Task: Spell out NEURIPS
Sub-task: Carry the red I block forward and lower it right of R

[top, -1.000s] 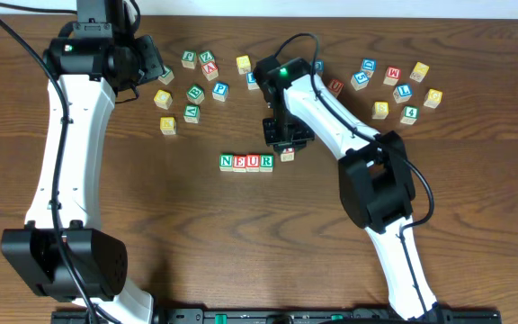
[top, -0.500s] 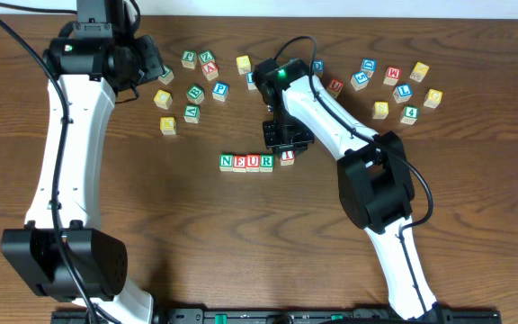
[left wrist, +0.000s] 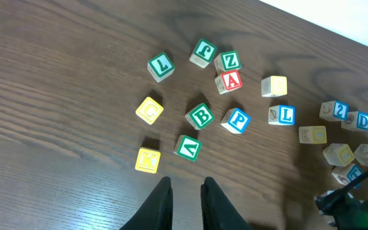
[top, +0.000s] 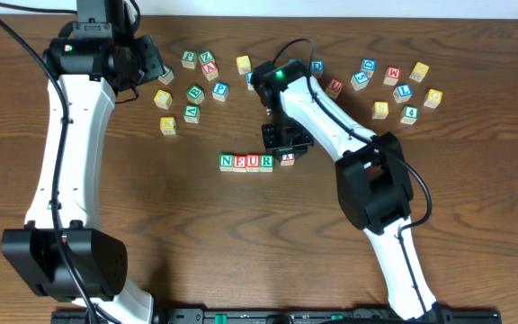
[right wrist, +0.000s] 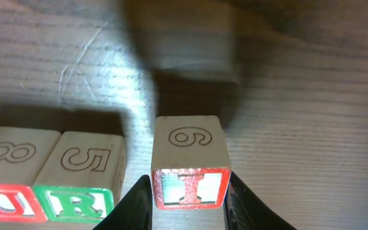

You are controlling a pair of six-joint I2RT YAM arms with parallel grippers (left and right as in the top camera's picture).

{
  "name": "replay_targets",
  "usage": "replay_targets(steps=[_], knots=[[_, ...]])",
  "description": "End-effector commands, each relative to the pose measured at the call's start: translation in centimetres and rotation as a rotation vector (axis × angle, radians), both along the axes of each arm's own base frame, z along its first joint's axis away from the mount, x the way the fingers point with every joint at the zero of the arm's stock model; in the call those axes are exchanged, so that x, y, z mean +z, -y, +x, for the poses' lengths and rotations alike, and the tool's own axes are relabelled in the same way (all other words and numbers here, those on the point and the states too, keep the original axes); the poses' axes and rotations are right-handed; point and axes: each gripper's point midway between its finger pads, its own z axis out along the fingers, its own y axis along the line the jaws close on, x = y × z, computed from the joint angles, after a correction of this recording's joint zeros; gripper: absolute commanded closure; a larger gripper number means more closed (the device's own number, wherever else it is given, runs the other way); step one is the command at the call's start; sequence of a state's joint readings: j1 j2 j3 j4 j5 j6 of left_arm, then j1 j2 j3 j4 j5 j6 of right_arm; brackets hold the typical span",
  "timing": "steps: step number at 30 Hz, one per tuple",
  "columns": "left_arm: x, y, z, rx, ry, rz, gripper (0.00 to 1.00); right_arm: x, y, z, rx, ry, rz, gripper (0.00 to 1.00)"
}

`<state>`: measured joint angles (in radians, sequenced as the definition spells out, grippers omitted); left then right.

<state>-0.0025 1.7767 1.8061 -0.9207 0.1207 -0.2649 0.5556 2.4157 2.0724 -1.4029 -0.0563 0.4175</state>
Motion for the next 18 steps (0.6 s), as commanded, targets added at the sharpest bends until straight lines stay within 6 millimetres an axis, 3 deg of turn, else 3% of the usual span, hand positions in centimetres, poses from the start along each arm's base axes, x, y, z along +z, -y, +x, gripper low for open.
replay_targets(steps=[1,18], knots=[[-0.9,-0.3,0.0,0.008,-0.025,0.007,0.84,-0.5,-0.4,-0.7,-0.001,-0.02,-0.008,0.69],[-0.9,-0.3,0.0,0.008,-0.024,0.007,0.84,-0.3,-0.7,-1.7,0.028,-0.07,0.021,0.71]])
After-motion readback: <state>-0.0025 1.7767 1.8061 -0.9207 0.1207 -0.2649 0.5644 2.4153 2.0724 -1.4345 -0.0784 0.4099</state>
